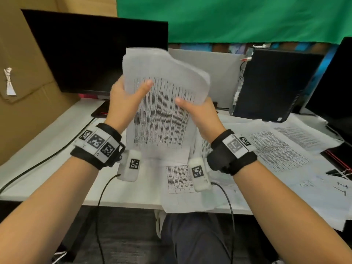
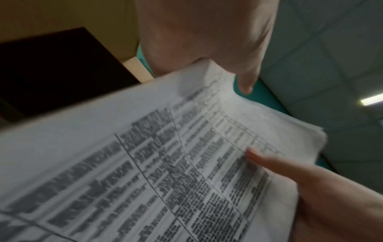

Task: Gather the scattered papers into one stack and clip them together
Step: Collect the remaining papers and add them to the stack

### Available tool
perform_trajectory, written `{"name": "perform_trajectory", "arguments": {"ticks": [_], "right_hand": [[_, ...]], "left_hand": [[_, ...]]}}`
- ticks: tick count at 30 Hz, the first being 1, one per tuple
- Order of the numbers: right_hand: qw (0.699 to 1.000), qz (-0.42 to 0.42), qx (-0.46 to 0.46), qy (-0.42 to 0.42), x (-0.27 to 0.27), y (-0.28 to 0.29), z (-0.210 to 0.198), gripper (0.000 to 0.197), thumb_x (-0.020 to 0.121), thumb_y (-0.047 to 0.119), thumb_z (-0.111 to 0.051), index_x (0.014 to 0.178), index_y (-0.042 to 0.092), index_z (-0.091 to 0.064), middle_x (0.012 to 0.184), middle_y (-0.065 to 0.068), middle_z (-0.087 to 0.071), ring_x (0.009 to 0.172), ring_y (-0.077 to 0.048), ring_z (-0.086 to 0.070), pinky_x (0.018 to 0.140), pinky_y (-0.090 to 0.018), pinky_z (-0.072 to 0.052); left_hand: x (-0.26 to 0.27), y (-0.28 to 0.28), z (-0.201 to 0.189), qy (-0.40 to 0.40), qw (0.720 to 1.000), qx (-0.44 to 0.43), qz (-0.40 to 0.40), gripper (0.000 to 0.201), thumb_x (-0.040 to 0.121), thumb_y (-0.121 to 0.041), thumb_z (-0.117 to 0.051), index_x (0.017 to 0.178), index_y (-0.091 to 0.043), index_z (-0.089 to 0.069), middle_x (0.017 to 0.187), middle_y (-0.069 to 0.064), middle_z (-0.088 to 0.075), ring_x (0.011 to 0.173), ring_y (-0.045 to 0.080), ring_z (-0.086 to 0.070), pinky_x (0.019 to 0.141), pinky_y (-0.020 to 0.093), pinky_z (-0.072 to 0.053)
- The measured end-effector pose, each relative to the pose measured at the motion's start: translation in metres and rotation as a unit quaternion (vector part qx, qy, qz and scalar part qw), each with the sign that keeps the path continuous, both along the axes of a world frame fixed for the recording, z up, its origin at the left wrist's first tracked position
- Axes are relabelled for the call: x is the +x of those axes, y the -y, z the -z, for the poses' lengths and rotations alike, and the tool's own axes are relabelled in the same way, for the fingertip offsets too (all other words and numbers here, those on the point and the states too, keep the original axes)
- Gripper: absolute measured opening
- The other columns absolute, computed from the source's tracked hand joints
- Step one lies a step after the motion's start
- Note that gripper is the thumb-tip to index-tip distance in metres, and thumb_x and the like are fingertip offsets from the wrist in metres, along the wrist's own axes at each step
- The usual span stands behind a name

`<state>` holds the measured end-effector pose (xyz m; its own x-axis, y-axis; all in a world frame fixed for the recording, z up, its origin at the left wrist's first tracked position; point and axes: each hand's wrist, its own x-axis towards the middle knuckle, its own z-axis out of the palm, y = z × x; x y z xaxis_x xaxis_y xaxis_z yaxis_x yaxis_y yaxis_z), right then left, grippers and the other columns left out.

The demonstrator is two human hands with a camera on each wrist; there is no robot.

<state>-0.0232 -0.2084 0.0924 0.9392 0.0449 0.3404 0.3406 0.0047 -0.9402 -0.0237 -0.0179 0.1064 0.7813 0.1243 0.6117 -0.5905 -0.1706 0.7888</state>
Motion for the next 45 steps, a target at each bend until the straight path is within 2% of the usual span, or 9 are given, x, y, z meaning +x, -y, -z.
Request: {"name": "perform_trajectory", "arguments": {"ticks": [5, 11, 17, 22, 27, 30, 34, 39, 45], "right_hand": [[0.996, 0.005, 0.085, 0.037, 0.000, -0.001, -0.026, 0.022, 0.086, 0.009, -0.073, 0.098, 0.026, -0.066, 0.099, 0.007, -0.072, 0.096, -0.007, -0.068, 0.091, -0.025, -0.053], [0.988, -0.002, 0.001, -0.156, 0.002, 0.002, 0.058, 0.024, 0.085, 0.027, -0.073, 0.108, 0.025, -0.064, 0.123, -0.005, -0.068, 0.115, -0.024, -0.063, 0.107, -0.051, -0.043], [0.988, -0.001, 0.068, -0.136, 0.010, -0.014, 0.056, 0.029, 0.087, 0.029, -0.071, 0.114, 0.023, -0.064, 0.118, 0.000, -0.069, 0.110, -0.015, -0.064, 0.104, -0.038, -0.046], [0.960, -0.048, 0.003, -0.277, 0.014, 0.000, 0.098, 0.054, 0.083, 0.018, -0.076, 0.132, 0.008, -0.056, 0.127, -0.006, -0.065, 0.117, -0.024, -0.061, 0.108, -0.044, -0.042], [0.966, -0.027, 0.014, -0.256, 0.016, 0.011, 0.087, 0.042, 0.083, 0.026, -0.077, 0.120, 0.012, -0.065, 0.117, -0.006, -0.071, 0.109, -0.025, -0.067, 0.097, -0.043, -0.052], [0.957, -0.041, -0.048, -0.283, 0.015, 0.031, 0.075, 0.038, 0.086, 0.007, -0.072, 0.123, 0.006, -0.062, 0.114, -0.007, -0.071, 0.102, -0.023, -0.069, 0.091, -0.039, -0.056], [0.957, 0.079, -0.077, -0.270, 0.011, 0.085, 0.068, 0.040, 0.087, 0.012, -0.071, 0.125, 0.003, -0.061, 0.118, -0.011, -0.070, 0.107, -0.028, -0.067, 0.099, -0.046, -0.051], [0.917, 0.166, -0.101, -0.348, -0.006, 0.154, 0.087, 0.056, 0.085, 0.021, -0.073, 0.134, 0.003, -0.052, 0.137, -0.014, -0.057, 0.124, -0.032, -0.055, 0.110, -0.047, -0.041], [0.868, 0.199, -0.165, -0.425, -0.015, 0.176, 0.112, 0.076, 0.088, 0.024, -0.071, 0.145, -0.007, -0.032, 0.148, -0.019, -0.041, 0.135, -0.036, -0.040, 0.107, -0.043, -0.036]], "left_hand": [[-0.007, 0.001, -0.026, 0.149, 0.985, -0.082, -0.034, 0.030, 0.090, -0.021, -0.064, 0.115, -0.020, -0.048, 0.112, -0.007, -0.058, 0.103, -0.005, -0.059, 0.086, 0.015, -0.047], [0.004, -0.029, 0.058, -0.273, 0.944, 0.157, 0.093, 0.087, 0.060, -0.080, -0.060, 0.131, -0.031, -0.053, 0.125, -0.011, -0.060, 0.113, 0.007, -0.058, 0.103, 0.041, -0.043], [0.011, -0.016, 0.070, -0.167, 0.983, -0.050, 0.053, 0.025, 0.090, -0.023, -0.062, 0.110, -0.036, -0.056, 0.111, -0.013, -0.064, 0.102, -0.004, -0.061, 0.091, 0.025, -0.049], [0.022, -0.039, 0.109, -0.393, 0.895, 0.146, 0.154, 0.054, 0.074, -0.036, -0.072, 0.124, -0.027, -0.056, 0.125, -0.001, -0.063, 0.113, 0.018, -0.060, 0.105, 0.047, -0.042], [0.029, -0.017, 0.101, -0.282, 0.958, -0.028, 0.046, 0.046, 0.087, -0.028, -0.067, 0.128, -0.011, -0.054, 0.120, 0.003, -0.065, 0.102, 0.017, -0.066, 0.090, 0.035, -0.053], [0.037, 0.011, 0.092, -0.234, 0.971, 0.055, 0.018, 0.042, 0.094, -0.035, -0.055, 0.130, -0.013, -0.051, 0.119, -0.004, -0.061, 0.102, 0.009, -0.059, 0.081, 0.018, -0.046], [0.059, 0.028, 0.093, -0.340, 0.922, 0.141, 0.125, 0.042, 0.097, -0.038, -0.048, 0.126, -0.008, -0.055, 0.113, 0.005, -0.068, 0.103, 0.022, -0.065, 0.095, 0.041, -0.051], [0.098, 0.013, 0.102, -0.432, 0.865, 0.238, -0.092, 0.068, 0.089, -0.039, -0.059, 0.139, 0.002, -0.038, 0.137, 0.014, -0.050, 0.125, 0.035, -0.048, 0.104, 0.042, -0.040], [0.100, 0.028, 0.123, -0.495, 0.817, 0.269, -0.122, 0.095, 0.086, -0.044, -0.064, 0.149, 0.004, -0.011, 0.154, 0.021, -0.022, 0.141, 0.035, -0.027, 0.113, 0.039, -0.026]]}}
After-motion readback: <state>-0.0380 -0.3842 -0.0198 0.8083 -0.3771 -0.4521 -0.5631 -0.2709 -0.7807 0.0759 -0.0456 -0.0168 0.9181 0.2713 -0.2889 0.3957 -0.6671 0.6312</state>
